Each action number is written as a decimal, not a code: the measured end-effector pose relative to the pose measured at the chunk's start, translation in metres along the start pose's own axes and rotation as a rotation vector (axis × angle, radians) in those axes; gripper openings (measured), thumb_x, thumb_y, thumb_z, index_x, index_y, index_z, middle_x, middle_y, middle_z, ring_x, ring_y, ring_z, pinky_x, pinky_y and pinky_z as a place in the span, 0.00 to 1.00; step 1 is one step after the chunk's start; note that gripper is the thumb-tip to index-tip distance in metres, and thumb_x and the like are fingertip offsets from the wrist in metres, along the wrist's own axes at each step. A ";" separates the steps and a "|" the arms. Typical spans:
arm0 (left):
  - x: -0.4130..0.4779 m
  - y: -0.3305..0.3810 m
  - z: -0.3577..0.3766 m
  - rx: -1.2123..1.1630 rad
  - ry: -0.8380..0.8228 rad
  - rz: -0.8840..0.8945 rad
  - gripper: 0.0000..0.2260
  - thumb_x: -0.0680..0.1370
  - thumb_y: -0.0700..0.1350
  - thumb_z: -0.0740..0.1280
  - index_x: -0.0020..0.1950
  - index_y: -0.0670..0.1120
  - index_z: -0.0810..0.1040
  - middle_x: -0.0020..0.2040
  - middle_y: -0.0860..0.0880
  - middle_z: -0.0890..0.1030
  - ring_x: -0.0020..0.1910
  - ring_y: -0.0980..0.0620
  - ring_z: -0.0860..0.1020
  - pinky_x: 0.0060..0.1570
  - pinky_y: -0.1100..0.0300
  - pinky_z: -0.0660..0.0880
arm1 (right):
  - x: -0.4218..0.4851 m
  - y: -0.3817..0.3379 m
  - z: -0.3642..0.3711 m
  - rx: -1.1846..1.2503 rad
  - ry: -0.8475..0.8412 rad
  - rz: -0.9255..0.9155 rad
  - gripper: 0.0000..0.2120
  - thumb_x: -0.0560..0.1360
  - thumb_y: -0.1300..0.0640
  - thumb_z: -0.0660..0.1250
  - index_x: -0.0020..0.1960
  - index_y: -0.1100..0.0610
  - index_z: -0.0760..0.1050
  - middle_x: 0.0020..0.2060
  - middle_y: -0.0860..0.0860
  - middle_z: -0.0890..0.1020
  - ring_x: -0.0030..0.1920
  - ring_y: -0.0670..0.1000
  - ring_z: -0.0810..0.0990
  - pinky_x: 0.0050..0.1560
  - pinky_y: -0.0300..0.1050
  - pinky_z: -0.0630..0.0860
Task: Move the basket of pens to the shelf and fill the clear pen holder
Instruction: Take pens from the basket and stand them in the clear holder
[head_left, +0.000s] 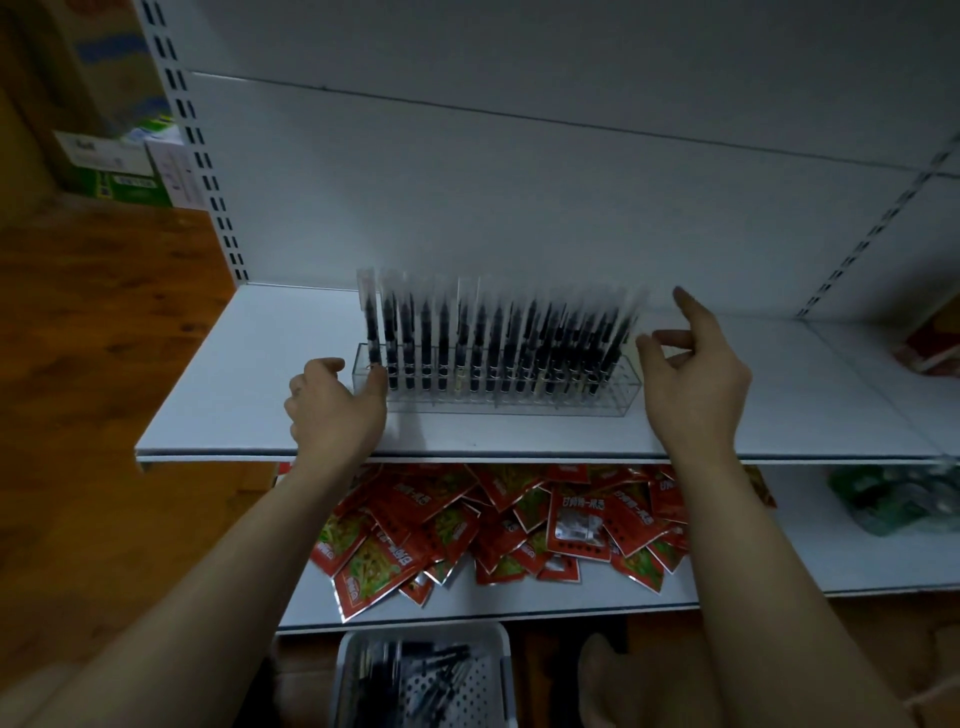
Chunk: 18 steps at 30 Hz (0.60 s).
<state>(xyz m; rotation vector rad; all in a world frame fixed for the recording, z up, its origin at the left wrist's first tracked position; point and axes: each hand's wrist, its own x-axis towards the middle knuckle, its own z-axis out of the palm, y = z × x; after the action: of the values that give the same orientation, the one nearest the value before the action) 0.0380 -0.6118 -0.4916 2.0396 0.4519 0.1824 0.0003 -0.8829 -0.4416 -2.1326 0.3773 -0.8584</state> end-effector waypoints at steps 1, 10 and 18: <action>-0.003 -0.002 -0.002 -0.012 -0.008 0.007 0.25 0.77 0.54 0.67 0.70 0.43 0.67 0.69 0.41 0.68 0.68 0.40 0.66 0.65 0.43 0.66 | -0.004 -0.002 -0.004 -0.005 -0.005 0.009 0.23 0.77 0.55 0.68 0.70 0.47 0.69 0.46 0.45 0.79 0.35 0.47 0.76 0.46 0.38 0.72; -0.062 -0.034 -0.020 -0.222 -0.110 0.009 0.19 0.78 0.45 0.68 0.67 0.48 0.68 0.59 0.50 0.75 0.57 0.49 0.76 0.59 0.47 0.75 | -0.063 -0.015 0.003 -0.078 -0.507 -0.018 0.03 0.76 0.56 0.68 0.49 0.50 0.80 0.38 0.43 0.79 0.37 0.43 0.77 0.39 0.37 0.74; -0.096 -0.106 -0.006 -0.020 -0.420 -0.038 0.06 0.77 0.40 0.68 0.53 0.45 0.74 0.41 0.51 0.77 0.43 0.51 0.77 0.37 0.64 0.71 | -0.136 0.011 0.051 -0.289 -0.974 -0.042 0.06 0.76 0.52 0.67 0.51 0.48 0.80 0.41 0.45 0.81 0.41 0.48 0.81 0.42 0.44 0.78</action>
<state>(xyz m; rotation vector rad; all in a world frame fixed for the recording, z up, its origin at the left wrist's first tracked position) -0.0778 -0.5989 -0.5747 1.9791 0.2232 -0.2608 -0.0636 -0.7908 -0.5349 -2.5335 -0.0641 0.2906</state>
